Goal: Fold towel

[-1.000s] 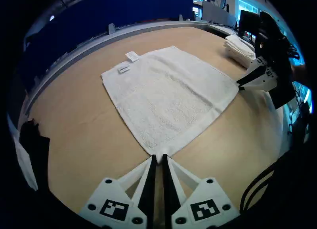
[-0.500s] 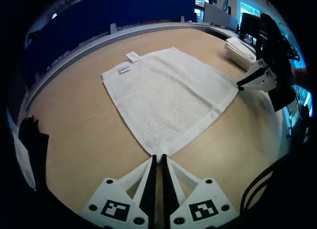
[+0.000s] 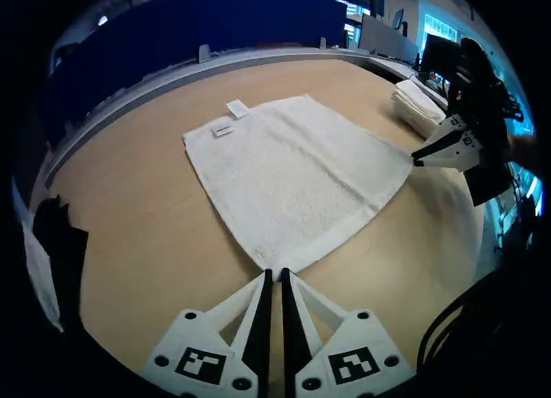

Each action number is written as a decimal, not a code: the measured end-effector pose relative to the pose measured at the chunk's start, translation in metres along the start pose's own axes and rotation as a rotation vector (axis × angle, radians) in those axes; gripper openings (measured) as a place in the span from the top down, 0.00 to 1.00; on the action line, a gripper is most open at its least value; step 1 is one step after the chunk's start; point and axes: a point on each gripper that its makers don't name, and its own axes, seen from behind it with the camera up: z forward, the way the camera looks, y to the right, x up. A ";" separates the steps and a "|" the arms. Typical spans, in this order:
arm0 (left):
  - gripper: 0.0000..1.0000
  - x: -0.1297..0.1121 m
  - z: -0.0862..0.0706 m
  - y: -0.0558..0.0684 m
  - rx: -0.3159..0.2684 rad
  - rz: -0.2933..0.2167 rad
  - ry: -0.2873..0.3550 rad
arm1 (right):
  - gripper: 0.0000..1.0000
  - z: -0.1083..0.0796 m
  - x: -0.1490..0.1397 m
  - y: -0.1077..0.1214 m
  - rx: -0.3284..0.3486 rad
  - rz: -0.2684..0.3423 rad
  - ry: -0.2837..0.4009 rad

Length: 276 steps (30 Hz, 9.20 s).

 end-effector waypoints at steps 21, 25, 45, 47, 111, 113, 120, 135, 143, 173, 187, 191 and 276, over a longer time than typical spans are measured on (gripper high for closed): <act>0.91 0.037 -0.054 0.015 -0.027 -0.064 0.047 | 0.89 -0.049 0.038 -0.003 -0.005 0.011 0.064; 0.91 0.039 -0.064 0.019 -0.032 -0.069 0.051 | 0.89 -0.060 0.042 -0.006 0.000 0.018 0.072; 0.91 0.036 -0.086 0.033 -0.051 -0.106 0.041 | 0.89 -0.085 0.046 -0.009 0.011 0.026 0.077; 0.91 0.037 -0.085 0.032 -0.047 -0.101 0.044 | 0.89 -0.084 0.049 -0.008 0.011 0.024 0.080; 0.91 0.092 0.055 -0.059 0.044 -0.118 0.072 | 0.89 0.058 0.090 0.092 -0.104 0.049 0.011; 0.91 0.093 0.059 -0.061 0.051 -0.117 0.073 | 0.88 0.062 0.091 0.093 -0.111 0.048 0.011; 0.88 0.096 0.068 -0.067 0.066 -0.114 0.075 | 0.85 0.074 0.091 0.099 -0.137 0.043 0.000; 0.31 0.108 0.075 -0.080 0.103 -0.109 0.084 | 0.37 0.080 0.102 0.113 -0.192 0.016 0.009; 0.21 0.108 0.074 -0.082 0.106 -0.112 0.085 | 0.20 0.075 0.105 0.114 -0.183 0.051 0.028; 0.21 0.081 0.036 -0.066 0.134 -0.183 0.093 | 0.16 0.034 0.081 0.095 -0.177 0.064 0.032; 0.21 0.067 0.012 -0.064 0.175 -0.229 0.108 | 0.15 0.031 0.065 0.081 -0.105 -0.018 -0.005; 0.21 0.059 0.001 -0.065 0.197 -0.241 0.105 | 0.16 0.032 0.059 0.074 -0.073 -0.059 -0.027; 0.20 -0.033 -0.127 -0.069 0.319 -0.468 0.101 | 0.94 0.014 0.168 0.017 0.062 -0.415 -0.008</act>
